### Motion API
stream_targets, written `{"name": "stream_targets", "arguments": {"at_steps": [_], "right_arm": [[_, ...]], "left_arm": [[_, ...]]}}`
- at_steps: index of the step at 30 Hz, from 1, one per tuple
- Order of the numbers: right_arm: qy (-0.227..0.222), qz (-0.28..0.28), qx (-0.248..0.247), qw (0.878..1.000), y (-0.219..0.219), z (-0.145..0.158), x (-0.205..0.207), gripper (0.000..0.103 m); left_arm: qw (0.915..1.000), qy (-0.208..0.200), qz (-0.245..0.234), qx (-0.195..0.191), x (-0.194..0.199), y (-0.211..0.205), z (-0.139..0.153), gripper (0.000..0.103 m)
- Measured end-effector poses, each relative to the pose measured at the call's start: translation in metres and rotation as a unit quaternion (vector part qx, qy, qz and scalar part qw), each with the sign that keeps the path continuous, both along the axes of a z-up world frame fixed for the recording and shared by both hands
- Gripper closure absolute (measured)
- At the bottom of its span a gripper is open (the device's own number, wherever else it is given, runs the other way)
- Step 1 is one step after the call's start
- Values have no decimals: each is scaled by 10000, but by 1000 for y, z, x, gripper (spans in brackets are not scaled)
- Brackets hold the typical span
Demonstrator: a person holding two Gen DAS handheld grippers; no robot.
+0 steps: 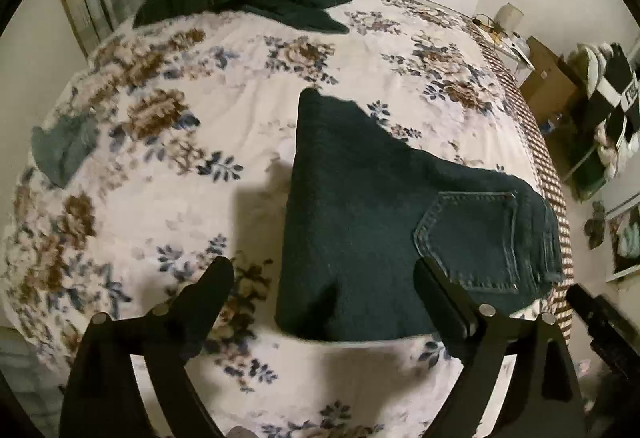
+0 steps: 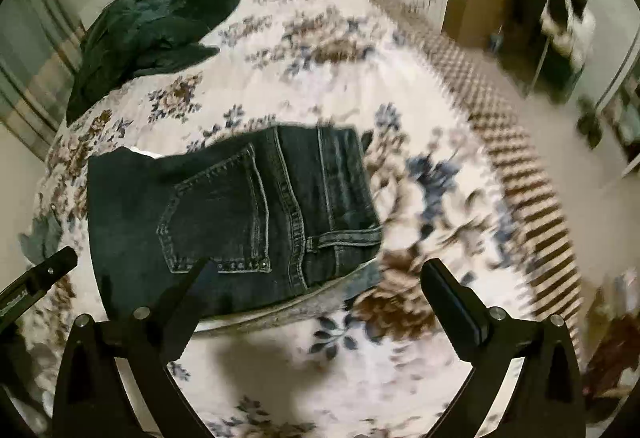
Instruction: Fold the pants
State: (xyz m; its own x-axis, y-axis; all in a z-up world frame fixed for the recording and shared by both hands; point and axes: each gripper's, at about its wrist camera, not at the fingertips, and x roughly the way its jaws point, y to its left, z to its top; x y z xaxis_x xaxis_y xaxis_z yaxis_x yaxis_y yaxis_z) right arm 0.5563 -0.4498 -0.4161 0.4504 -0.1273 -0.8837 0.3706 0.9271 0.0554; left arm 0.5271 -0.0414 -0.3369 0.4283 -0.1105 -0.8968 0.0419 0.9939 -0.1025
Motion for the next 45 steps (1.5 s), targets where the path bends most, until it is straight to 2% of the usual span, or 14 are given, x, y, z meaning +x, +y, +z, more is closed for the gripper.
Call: {"name": "stream_targets", "arguments": {"at_steps": [4,11,17,25,31,36,38,45], "right_arm": [[-241,69,-392,9989,16,42,-22,0],[-644,190,-415,9969,32,113,-68,0],[-1033,299,-427,9933,40,178,-128,0],[-1599,602,-616,9834,52,271,-239,0],[-1923,883,-710,9748,62,324,-318,0],[-2025,1024,-690,9715,66,353,-369,0],[-2084,1039,-711,9699,68,365,-386,0],[-2156,1034,-788,9678,78,389,-414,0]], "left_arm": [[9996,-204,-19,171,-23,-5,29,8],[9978,-590,7,297,-79,-9,90,8],[9945,-971,80,380,-134,-14,146,8],[9884,-1459,134,392,-223,-26,212,8],[9846,-1684,243,406,-281,-34,245,8],[9827,-1790,338,340,-319,-38,267,8],[9820,-1824,352,343,-327,-37,272,1],[9791,-1964,383,362,-347,-30,283,0]]}}
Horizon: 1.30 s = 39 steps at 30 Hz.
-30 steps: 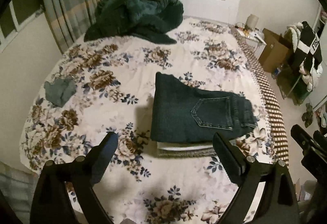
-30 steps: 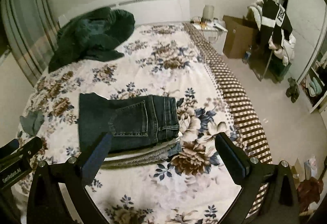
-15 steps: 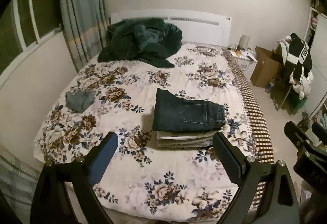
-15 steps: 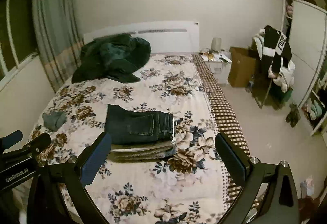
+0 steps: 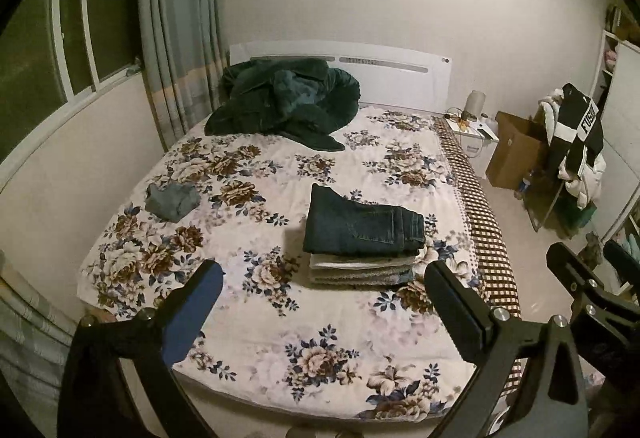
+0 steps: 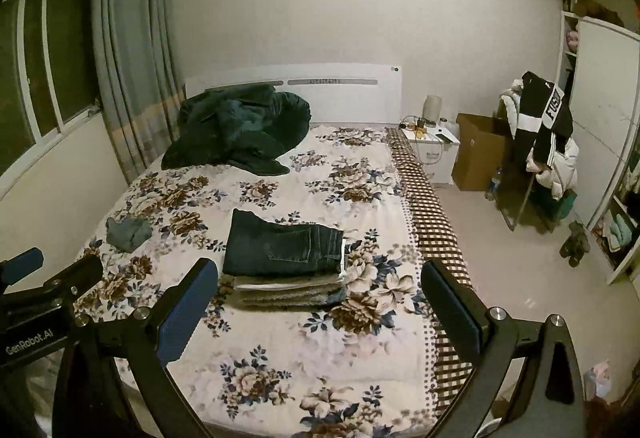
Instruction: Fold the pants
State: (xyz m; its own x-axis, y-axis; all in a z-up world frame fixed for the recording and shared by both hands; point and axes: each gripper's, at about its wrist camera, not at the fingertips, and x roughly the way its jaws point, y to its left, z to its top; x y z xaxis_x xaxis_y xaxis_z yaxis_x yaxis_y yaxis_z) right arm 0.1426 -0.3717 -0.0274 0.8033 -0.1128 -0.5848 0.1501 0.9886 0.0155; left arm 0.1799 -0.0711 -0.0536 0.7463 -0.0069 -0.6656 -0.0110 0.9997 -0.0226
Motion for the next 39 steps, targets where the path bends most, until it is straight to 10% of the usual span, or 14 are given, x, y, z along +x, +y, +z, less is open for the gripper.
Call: {"name": "stream_targets", "arguments": {"at_steps": [39], "right_arm": [[155,-89,49,9998,16,4,-3,0]], "left_arm": [[9998,-35,-144,100,-24,11,9,0]]}}
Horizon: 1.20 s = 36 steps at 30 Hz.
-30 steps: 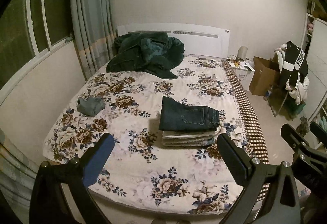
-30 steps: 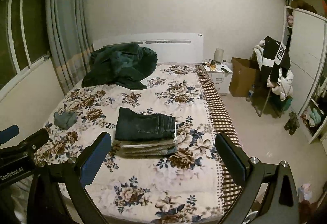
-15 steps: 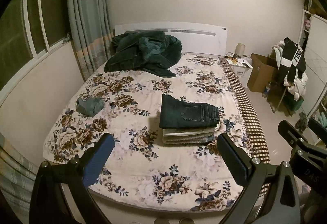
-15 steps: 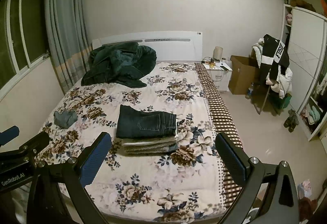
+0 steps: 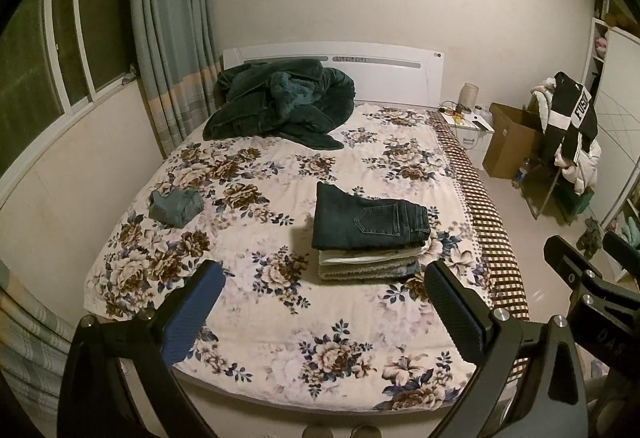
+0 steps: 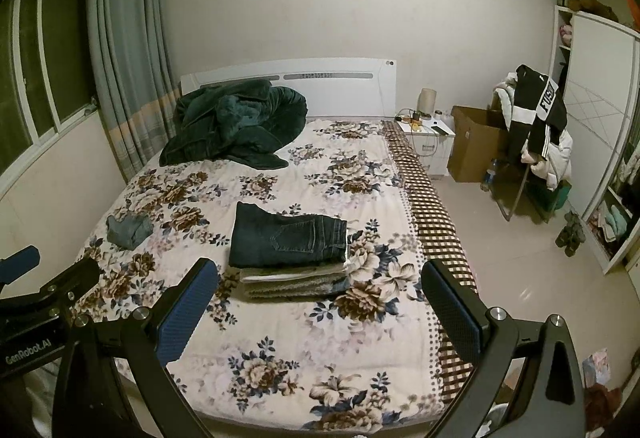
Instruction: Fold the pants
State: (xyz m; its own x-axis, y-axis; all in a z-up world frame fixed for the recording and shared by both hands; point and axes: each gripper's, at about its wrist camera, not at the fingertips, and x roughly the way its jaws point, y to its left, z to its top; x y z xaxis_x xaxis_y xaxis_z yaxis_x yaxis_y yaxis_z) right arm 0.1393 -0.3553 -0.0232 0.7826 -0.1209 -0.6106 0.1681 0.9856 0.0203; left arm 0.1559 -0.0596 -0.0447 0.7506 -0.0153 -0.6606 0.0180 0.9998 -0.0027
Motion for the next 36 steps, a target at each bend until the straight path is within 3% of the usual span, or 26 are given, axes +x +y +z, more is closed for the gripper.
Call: {"name": "stream_targets", "arguments": {"at_steps": [36], "right_arm": [[82,-10,106,9999,10,-19,-7,0]], "left_arm": [[10000,-33,6,40,4,14,-1,0]]}}
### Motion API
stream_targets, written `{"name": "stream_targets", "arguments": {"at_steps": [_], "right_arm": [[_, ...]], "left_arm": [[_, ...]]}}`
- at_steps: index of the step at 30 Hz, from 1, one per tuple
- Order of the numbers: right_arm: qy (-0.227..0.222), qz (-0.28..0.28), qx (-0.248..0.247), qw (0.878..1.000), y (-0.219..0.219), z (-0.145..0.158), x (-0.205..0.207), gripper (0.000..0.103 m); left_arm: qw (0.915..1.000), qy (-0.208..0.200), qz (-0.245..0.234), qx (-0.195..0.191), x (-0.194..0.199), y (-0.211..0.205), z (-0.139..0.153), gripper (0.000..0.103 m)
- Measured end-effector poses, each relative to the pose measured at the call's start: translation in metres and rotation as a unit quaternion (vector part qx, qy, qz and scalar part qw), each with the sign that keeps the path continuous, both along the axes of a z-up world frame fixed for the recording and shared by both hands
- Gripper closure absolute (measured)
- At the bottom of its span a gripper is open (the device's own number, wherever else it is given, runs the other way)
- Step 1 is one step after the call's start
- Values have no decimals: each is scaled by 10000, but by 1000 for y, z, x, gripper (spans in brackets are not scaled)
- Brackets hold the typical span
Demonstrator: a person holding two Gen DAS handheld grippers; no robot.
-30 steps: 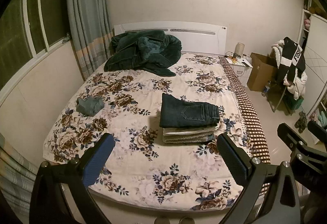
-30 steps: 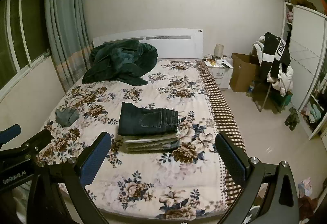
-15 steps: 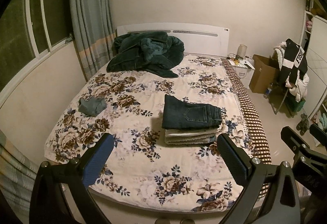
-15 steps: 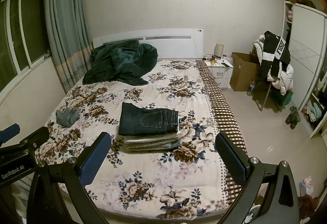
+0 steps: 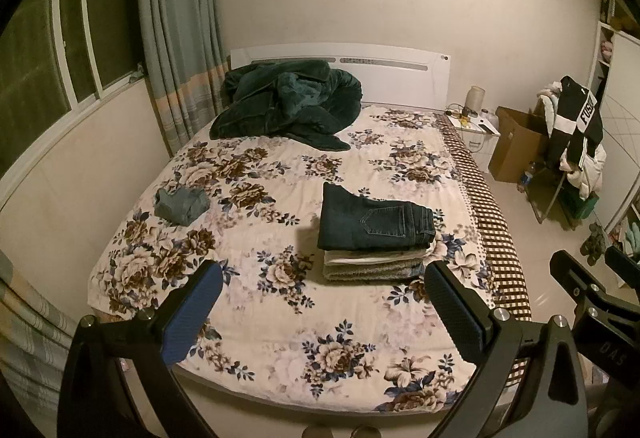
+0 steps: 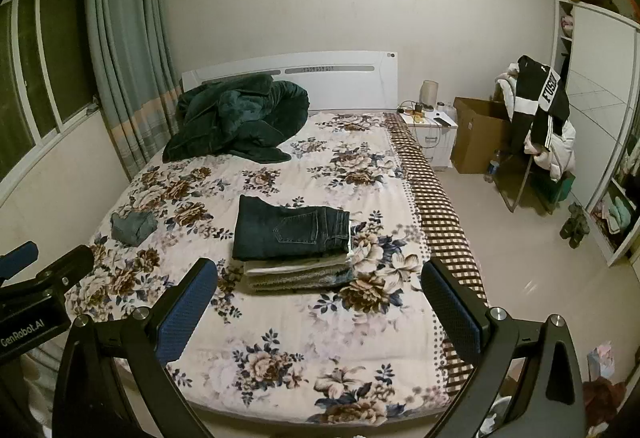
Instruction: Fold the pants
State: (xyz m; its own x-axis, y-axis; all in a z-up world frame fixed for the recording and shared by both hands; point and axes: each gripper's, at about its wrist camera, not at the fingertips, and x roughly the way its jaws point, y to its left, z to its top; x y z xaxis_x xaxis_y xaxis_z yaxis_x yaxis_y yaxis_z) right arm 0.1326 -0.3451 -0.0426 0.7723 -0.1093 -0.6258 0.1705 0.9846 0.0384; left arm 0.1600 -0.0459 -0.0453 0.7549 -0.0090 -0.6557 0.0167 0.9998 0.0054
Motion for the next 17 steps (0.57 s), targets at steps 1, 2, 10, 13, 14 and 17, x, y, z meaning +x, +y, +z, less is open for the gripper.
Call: {"name": "stream_targets", "arguments": {"at_steps": [1,2,10,13,14,17], "right_arm": [[-1,1,-3,10000,-2,1,1,0],[-7,0,-3,10000,-2,1,1,0],[0,-4,16,10000,-1,0,0,0],[6,10,-9,10000,-1,0,0,0],[6,10,2,10000,-2,0,-1,0],[-3,-2,7,10000,-3,1,0,0]], "left_arm": [[10000,2,-6,1,0,0,0,0],[10000,0,-4,4,-1,1,-1,0],[10000,-4,0,-1,-1,0,0,0],[10000,-14,-2,-4,-3,0,-2,0],[10000,-21,-8,-3,-4,1,-2,0],[10000,1,6,-3,-5,1,-4,0]]}}
